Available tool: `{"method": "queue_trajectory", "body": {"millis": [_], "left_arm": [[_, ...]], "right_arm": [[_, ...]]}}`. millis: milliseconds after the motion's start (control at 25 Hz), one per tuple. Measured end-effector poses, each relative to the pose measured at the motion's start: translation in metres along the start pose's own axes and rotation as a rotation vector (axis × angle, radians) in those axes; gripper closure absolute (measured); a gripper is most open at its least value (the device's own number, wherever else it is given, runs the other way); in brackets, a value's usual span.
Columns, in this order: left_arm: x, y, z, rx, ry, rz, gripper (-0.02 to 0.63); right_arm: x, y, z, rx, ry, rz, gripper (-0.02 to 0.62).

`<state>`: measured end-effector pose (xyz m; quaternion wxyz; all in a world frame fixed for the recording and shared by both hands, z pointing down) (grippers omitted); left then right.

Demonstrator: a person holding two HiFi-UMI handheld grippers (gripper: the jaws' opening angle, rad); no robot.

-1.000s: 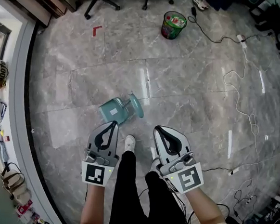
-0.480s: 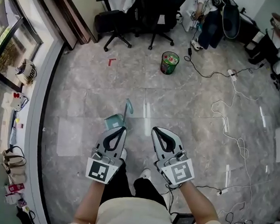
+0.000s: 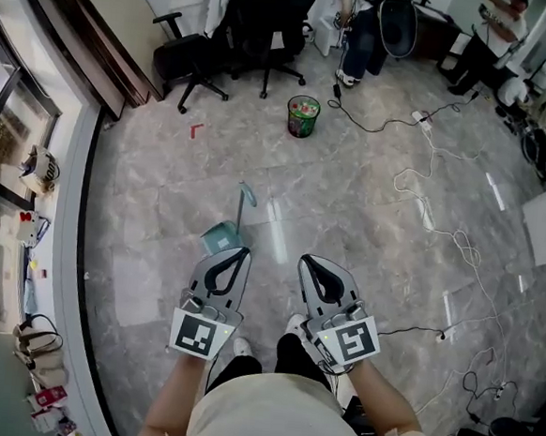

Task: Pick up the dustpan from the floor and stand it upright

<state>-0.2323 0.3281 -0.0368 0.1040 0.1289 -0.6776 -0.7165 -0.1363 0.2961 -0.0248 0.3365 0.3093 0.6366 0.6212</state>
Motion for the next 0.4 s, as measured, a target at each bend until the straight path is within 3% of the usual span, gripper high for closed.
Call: {"method": "queue_trajectory", "body": {"millis": [120,240,280,400], "left_arm": [[-0.001,-0.001,0.045,0.009,0.031,-0.038,0.595],[0.002,0.005,0.093,0.097,0.086,-0.207,0.595],[0.005,0.005,0.108,0.093,0.073,-0.192,0.595],[0.022,0.005,0.154,-0.004,-0.038,0.031,0.595]], "right_arm": [[0.049,0.006,0.006,0.009,0.002,-0.006,0.577],[0.102,0.010,0.009,0.018,-0.023,0.002,0.577],[0.118,0.012,0.011,0.024,-0.032,0.002,0.577],[0.162,0.018,0.012,0.039,-0.058,0.005,0.577]]}}
Point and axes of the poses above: the fingertips, and each gripper's own axes: z backward along the fingers, x to its left, y out of its underside, the point moved 1 cm from there along z, backward along the fingers, and after that the axes turned 8 degrees about y, right-handed, at the moved point
